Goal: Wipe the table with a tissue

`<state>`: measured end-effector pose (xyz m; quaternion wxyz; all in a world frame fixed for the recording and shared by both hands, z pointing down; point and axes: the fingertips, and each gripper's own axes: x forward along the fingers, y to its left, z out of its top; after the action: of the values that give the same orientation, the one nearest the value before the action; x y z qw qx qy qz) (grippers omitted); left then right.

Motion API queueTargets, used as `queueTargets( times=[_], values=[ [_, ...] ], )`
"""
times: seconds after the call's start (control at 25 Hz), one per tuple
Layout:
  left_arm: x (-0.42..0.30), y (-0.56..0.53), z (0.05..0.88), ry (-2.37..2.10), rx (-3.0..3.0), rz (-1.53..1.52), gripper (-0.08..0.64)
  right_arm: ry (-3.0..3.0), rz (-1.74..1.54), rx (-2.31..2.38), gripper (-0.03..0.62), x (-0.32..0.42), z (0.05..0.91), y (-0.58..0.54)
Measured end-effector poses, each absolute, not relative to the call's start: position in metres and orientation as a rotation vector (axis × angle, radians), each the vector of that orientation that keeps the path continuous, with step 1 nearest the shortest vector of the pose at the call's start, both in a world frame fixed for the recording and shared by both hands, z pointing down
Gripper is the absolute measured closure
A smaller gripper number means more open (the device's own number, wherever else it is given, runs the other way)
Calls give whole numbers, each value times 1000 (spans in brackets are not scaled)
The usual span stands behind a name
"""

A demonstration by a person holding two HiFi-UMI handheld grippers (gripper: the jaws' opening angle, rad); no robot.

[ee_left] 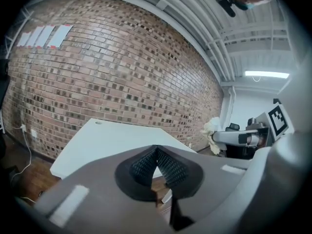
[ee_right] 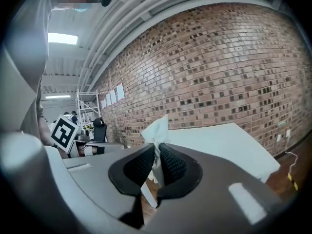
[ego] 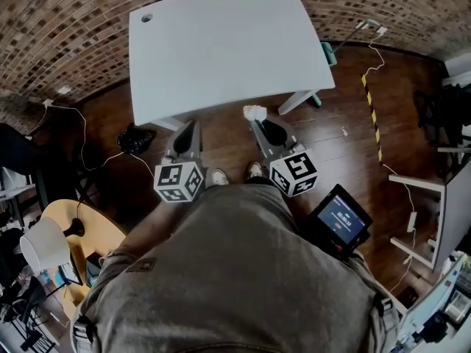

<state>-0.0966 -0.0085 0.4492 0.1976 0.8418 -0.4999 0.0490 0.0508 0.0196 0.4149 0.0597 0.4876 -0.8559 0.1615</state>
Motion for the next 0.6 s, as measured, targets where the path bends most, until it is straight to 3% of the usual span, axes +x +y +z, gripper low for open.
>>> queueTargets(
  times=[0.6],
  values=[
    [-86,-3,448,-1413,2341,163,558,-2624,519,1450,552,54,417,23]
  ],
)
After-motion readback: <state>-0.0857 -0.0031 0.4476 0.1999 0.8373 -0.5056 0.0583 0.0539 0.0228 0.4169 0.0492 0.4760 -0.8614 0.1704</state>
